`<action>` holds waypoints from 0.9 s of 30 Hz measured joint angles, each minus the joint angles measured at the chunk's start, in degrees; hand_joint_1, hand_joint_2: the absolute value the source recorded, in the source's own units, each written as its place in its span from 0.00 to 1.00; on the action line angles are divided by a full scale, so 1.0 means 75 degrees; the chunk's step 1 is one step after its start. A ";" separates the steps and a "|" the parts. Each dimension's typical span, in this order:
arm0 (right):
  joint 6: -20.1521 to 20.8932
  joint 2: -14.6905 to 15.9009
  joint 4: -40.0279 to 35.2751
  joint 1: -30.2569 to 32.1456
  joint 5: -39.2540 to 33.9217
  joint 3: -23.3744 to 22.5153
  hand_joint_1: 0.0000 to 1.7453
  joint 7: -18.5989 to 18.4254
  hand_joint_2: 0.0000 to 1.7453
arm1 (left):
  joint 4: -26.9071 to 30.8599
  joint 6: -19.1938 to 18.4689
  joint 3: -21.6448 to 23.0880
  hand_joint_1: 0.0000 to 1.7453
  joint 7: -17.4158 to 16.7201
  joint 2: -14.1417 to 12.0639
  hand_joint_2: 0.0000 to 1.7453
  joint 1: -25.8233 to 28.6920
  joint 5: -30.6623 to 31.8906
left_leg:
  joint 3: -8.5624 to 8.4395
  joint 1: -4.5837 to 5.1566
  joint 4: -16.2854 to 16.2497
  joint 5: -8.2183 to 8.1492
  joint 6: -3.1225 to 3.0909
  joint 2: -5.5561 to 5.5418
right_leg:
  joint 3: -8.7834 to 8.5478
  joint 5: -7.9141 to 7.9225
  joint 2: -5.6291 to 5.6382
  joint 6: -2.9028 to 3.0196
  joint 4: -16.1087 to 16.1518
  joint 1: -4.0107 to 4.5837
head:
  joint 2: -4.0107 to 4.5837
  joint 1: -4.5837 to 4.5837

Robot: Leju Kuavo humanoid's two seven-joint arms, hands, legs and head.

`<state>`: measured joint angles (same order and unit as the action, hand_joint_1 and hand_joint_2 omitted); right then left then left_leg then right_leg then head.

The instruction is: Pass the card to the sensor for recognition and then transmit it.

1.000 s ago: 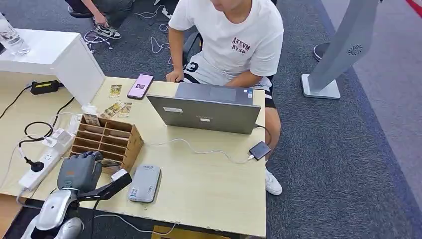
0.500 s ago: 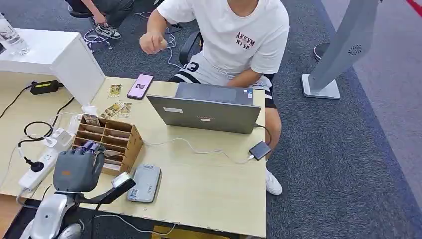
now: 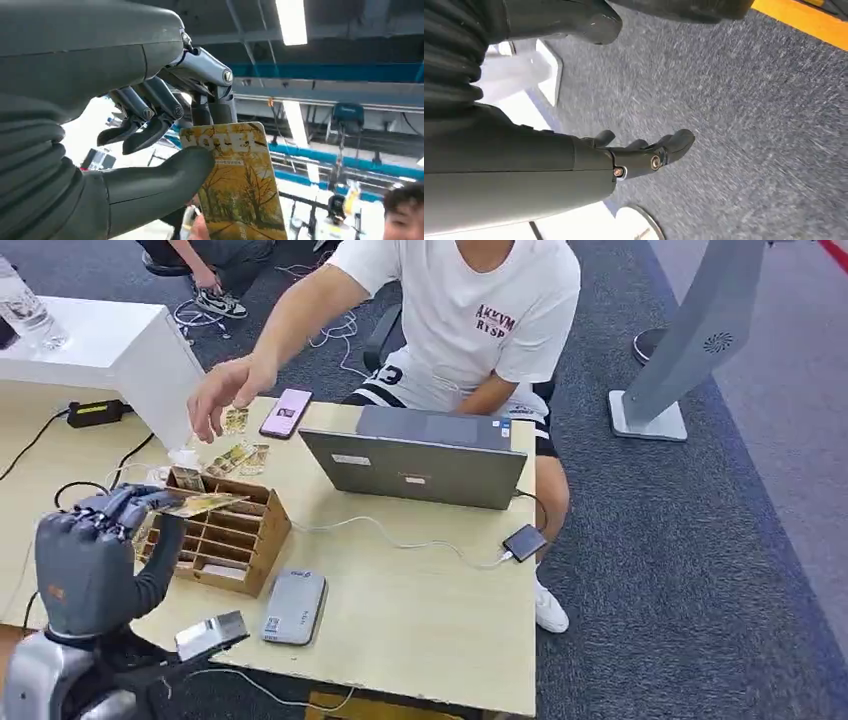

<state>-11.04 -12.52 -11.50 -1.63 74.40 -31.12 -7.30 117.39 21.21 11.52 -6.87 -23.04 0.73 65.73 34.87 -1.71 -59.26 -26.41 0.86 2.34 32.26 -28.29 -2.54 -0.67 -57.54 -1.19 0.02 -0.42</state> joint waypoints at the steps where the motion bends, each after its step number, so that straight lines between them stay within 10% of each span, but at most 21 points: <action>1: 0.0046 0.0000 0.0000 -0.0022 0.0108 0.0006 0.00 0.0000 1.00 | -0.0283 -0.0350 0.0000 1.00 -0.0146 0.0012 1.00 -0.0531 0.0201 | -0.0001 0.0000 0.0000 0.0007 0.0004 -0.0012 | -0.0003 0.0001 -0.0014 -0.0001 0.0000 0.0000 | 0.0000 -0.0006; 8: 0.0294 0.0015 0.0000 -0.0100 0.0416 0.0198 0.00 0.0026 1.00 | -0.4023 0.0040 -0.0058 1.00 -0.0594 0.0160 1.00 -0.3459 0.1308 | 0.0004 0.0000 0.0001 0.0052 0.0020 0.0015 | -0.0006 0.0051 0.0034 0.0009 -0.0007 0.0003 | 0.0000 0.0000; 18: 0.0420 0.0041 0.0000 -0.0104 0.0483 0.0332 0.00 -0.0102 1.00 | -0.6537 0.0447 -0.0248 1.00 -0.0664 0.0198 1.00 -0.4101 0.1410 | 0.0007 0.0000 0.0001 0.0050 0.0021 0.0021 | 0.0003 0.0045 0.0040 0.0004 -0.0007 0.0003 | 0.0000 -0.0003; 19: 0.0425 0.0041 0.0000 -0.0105 0.0483 0.0338 0.00 -0.0105 1.00 | -0.6636 0.0447 -0.0251 0.06 -0.0667 0.0210 1.00 -0.4105 0.1410 | 0.0008 0.0000 0.0001 0.0050 0.0021 0.0021 | 0.0003 0.0045 0.0041 0.0004 -0.0007 0.0002 | 0.0000 0.0000; 27: 0.0446 0.0044 0.0000 -0.0104 0.0413 0.0344 0.00 -0.0122 1.00 | -0.6918 0.0704 -0.0332 0.00 -0.0428 0.0364 1.00 -0.3898 0.1130 | 0.0013 0.0000 0.0001 0.0049 0.0020 0.0021 | 0.0003 0.0045 0.0041 0.0004 -0.0006 0.0002 | 0.0000 0.0000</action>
<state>-7.69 -12.20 -11.50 -2.42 77.50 -28.55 -8.22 65.51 26.49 9.03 -10.07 -20.30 -28.51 74.20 34.97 -1.71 -59.25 -26.04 1.01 2.49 32.29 -27.95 -2.23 -0.64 -57.59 -1.17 0.02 -0.42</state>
